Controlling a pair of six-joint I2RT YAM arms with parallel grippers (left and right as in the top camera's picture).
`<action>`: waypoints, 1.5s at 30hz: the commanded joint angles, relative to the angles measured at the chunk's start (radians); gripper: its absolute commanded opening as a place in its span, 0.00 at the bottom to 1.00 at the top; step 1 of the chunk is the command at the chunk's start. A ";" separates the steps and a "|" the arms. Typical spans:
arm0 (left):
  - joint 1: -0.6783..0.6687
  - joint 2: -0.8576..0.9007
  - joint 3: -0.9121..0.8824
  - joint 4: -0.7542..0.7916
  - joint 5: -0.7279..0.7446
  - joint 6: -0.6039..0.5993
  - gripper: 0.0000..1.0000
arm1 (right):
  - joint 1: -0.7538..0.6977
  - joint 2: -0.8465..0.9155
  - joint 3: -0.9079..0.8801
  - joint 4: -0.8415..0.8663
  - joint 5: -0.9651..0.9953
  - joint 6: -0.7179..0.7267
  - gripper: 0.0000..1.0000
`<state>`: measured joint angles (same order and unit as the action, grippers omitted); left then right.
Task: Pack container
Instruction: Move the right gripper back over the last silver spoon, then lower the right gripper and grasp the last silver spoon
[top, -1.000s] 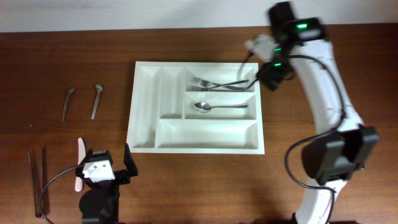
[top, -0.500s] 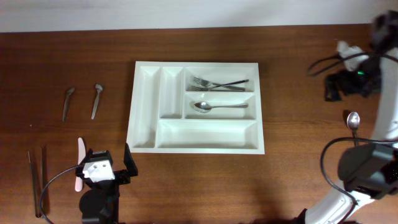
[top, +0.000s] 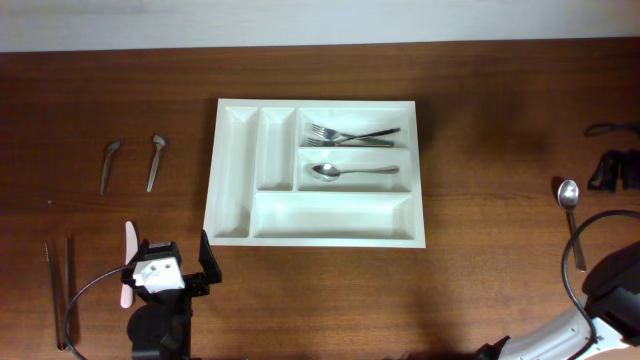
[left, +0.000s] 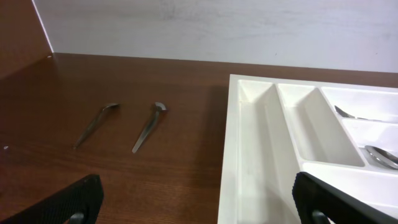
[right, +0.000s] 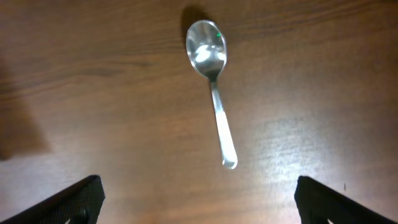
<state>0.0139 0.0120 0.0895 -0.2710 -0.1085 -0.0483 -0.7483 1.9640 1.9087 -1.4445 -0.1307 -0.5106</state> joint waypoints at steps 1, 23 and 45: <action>-0.003 -0.007 -0.005 0.002 0.007 0.012 0.99 | 0.002 -0.026 -0.082 0.063 -0.053 -0.062 0.99; -0.003 -0.007 -0.005 0.002 0.007 0.012 0.99 | 0.063 0.131 -0.211 0.234 0.200 -0.110 0.99; -0.003 -0.007 -0.005 0.002 0.007 0.012 0.99 | 0.061 0.210 -0.216 0.282 0.232 -0.110 0.99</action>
<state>0.0139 0.0120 0.0895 -0.2710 -0.1085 -0.0483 -0.6857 2.1487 1.7020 -1.1648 0.0902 -0.6277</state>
